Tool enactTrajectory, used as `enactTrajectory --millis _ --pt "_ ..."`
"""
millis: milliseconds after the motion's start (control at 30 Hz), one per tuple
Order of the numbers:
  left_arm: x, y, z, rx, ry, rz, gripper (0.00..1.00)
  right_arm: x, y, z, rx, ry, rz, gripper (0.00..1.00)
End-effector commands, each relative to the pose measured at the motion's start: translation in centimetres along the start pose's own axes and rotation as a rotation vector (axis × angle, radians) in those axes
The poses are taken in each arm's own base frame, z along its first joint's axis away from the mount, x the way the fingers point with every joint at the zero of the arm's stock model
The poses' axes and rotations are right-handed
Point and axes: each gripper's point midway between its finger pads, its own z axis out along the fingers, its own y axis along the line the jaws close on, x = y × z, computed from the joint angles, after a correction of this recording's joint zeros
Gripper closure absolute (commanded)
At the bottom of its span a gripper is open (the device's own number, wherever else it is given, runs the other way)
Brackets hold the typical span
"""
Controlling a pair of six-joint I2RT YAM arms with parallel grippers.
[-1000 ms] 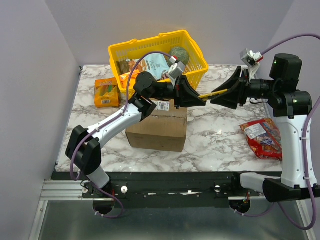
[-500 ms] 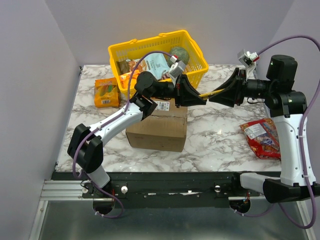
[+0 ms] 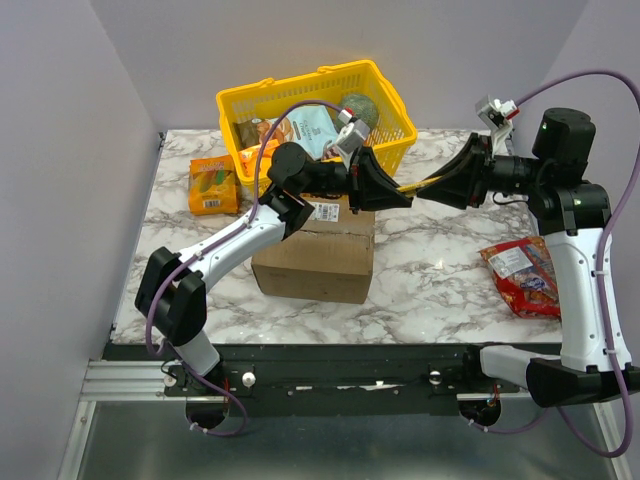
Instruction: Unpack the express box
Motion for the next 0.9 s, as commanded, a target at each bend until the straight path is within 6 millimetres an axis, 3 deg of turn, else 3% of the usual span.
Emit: enactTrajectory --millis 0,133,233,367,400,433,533,567,600,633,667,700,767,833,867 --pt "-1.0 0.3 0.2 -0.004 -0.022 0.029 1.00 -0.2 0.4 0.4 -0.022 -0.007 -0.018 0.66" --pt "-0.9 0.5 0.3 -0.009 -0.021 0.026 1.00 0.1 0.5 0.8 -0.036 0.002 -0.008 0.70" --pt "-0.8 0.7 0.3 -0.013 -0.018 0.024 1.00 0.2 0.6 0.9 -0.040 0.005 -0.004 0.79" --pt "0.1 1.6 0.3 -0.043 -0.004 0.010 1.00 -0.2 -0.8 1.2 0.028 -0.009 0.067 1.00" --pt "0.0 2.4 0.3 -0.086 -0.020 0.021 0.99 -0.3 -1.0 1.2 0.042 -0.012 0.087 1.00" --pt "0.5 3.2 0.0 -0.130 -0.007 -0.014 0.82 -0.5 -1.6 1.1 0.082 -0.018 0.097 0.99" --pt "2.0 6.0 -2.3 -0.265 0.025 -0.031 0.57 -0.9 -3.7 0.2 0.209 -0.046 0.151 1.00" --pt "2.2 7.5 -4.2 -0.332 0.040 -0.030 0.53 -0.6 -4.4 -0.1 0.243 -0.051 0.178 1.00" --pt "2.1 7.8 -5.2 -0.373 0.056 -0.023 0.50 -0.5 -5.4 -0.9 0.295 -0.067 0.209 1.00" --pt "3.9 8.8 -6.9 -0.430 0.139 0.006 0.46 -0.1 -6.3 -1.4 0.350 -0.079 0.264 1.00" --pt "4.3 9.1 -7.9 -0.468 0.177 0.036 0.44 0.4 -6.8 -1.6 0.368 -0.080 0.301 1.00" --pt "3.8 8.3 -8.9 -0.501 0.203 0.084 0.43 1.7 -7.9 -2.2 0.394 -0.078 0.357 1.00" --pt "6.3 8.3 -11.4 -0.572 0.322 0.153 0.40 3.2 -8.2 -2.1 0.373 -0.065 0.408 1.00" --pt "5.8 6.4 -12.5 -0.588 0.343 0.257 0.36 5.8 -9.2 -2.3 0.414 -0.062 0.506 1.00" --pt "7.5 6.0 -13.3 -0.596 0.377 0.265 0.36 6.1 -9.8 -2.4 0.431 -0.084 0.518 1.00"
